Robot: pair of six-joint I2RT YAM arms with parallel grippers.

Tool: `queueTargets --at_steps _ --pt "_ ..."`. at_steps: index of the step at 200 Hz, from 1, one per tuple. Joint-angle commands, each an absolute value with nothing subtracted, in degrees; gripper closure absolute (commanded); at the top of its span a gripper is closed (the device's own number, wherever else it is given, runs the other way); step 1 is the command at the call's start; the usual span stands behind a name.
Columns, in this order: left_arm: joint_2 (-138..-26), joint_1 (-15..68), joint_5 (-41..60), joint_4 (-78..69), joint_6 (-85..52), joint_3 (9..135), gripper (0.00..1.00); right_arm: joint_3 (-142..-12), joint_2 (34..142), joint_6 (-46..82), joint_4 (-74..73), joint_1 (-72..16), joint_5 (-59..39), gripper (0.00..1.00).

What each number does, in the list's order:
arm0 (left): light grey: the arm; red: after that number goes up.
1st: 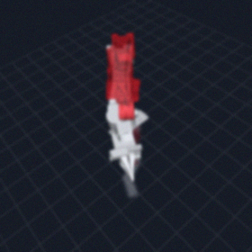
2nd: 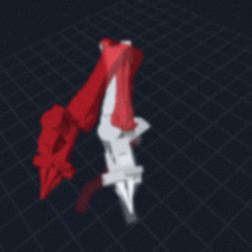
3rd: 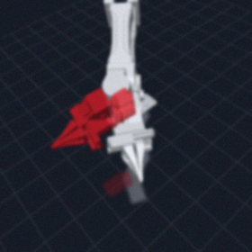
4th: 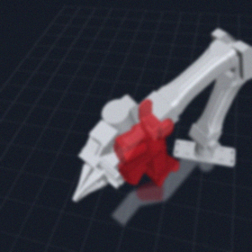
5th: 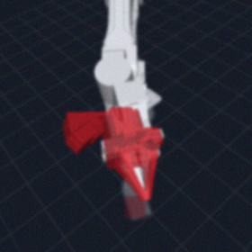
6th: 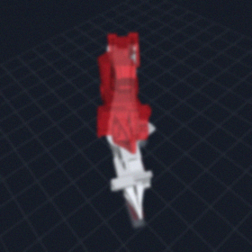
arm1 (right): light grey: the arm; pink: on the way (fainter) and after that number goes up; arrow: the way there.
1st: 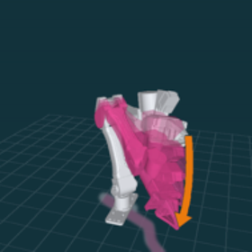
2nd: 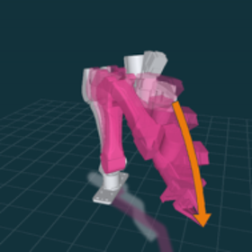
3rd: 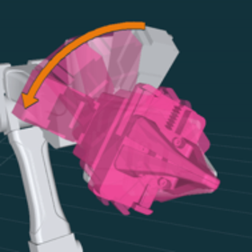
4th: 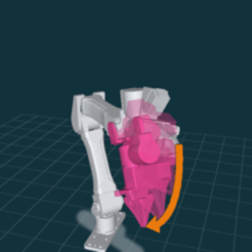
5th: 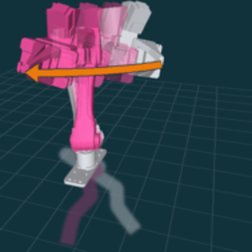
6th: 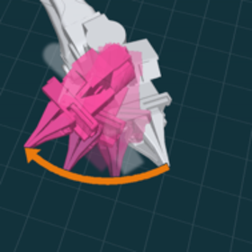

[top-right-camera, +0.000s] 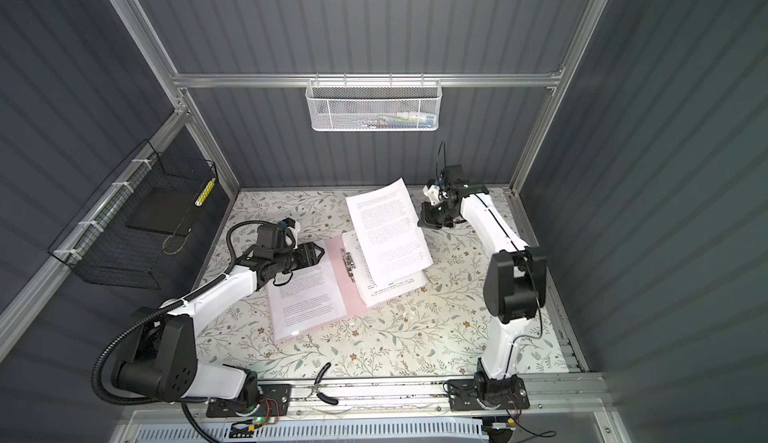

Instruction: Put the files into the folder

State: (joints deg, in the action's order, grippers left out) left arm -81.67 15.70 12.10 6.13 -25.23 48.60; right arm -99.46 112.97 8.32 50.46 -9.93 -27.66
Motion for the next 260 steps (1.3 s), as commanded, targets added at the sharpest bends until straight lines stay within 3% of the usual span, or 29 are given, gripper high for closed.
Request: queueTargets --at_steps 1,158,260 --pt "-82.58 15.82 13.44 4.95 -24.08 48.52 0.30 -101.79 116.53 4.50 53.32 -9.85 -33.78 1.00" --pt "-84.47 15.74 13.37 4.82 -23.12 48.34 0.30 -101.03 120.54 -8.98 57.98 -12.57 -34.58 1.00" --pt "-84.62 15.74 13.38 4.57 -23.12 48.15 0.31 -104.14 123.71 -10.10 58.37 -13.84 -35.41 1.00"
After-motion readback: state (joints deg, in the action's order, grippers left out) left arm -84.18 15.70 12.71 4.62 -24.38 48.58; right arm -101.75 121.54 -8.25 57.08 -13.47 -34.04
